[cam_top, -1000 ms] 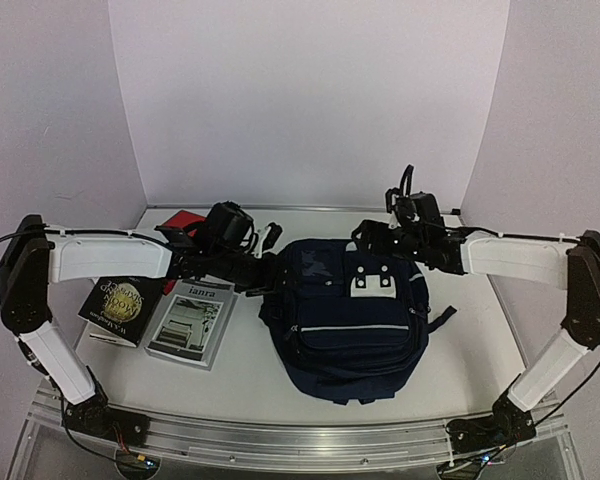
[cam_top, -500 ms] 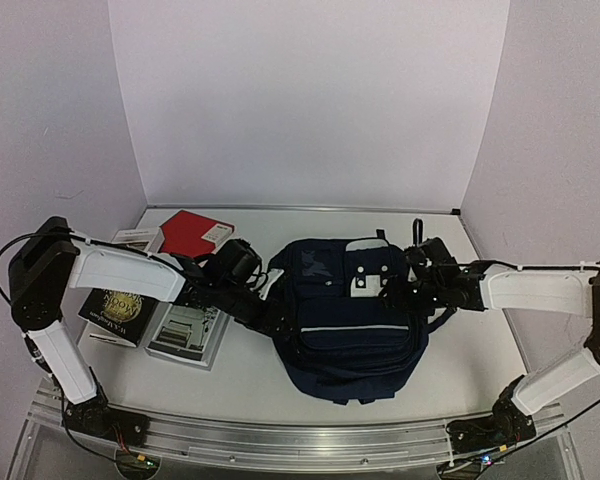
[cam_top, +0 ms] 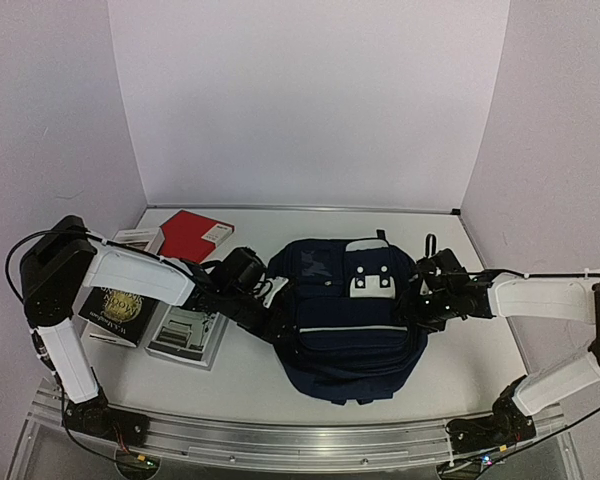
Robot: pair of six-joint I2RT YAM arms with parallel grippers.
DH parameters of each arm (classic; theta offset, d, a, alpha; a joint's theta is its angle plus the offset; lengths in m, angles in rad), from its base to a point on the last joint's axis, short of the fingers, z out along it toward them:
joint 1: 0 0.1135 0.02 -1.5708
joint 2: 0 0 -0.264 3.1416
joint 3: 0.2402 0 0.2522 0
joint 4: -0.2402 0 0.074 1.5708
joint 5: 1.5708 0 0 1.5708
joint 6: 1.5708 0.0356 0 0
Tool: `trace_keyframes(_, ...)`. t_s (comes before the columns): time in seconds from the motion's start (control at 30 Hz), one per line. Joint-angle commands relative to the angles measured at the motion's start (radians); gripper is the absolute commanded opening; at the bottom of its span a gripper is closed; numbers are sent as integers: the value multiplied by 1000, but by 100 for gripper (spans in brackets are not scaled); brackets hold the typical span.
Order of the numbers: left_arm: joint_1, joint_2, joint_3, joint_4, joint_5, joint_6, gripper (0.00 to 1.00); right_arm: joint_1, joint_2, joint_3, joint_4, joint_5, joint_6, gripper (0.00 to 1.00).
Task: Pack the student bag
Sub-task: Unzip the student bag at the center of the board.
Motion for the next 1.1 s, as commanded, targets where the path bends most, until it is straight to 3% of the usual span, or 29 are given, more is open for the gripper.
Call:
trace_keyframes(0.0,0,19,42,36,16,37,42,3,-15,-6,30,-54,30,42)
trace_keyframes(0.27,0,31,46,1,-46,87,37,3,37,0,42,-40,44,20)
trace_keyframes(0.5,2,32,30,-6,-78,118,25,3,40,6,43,-7,68,0)
trace_keyframes(0.73,2,27,25,3,-42,130,0,4,18,14,43,65,121,0)
trace_keyframes(1.07,-1,-2,18,-53,40,157,0,3,-11,29,56,188,195,0)
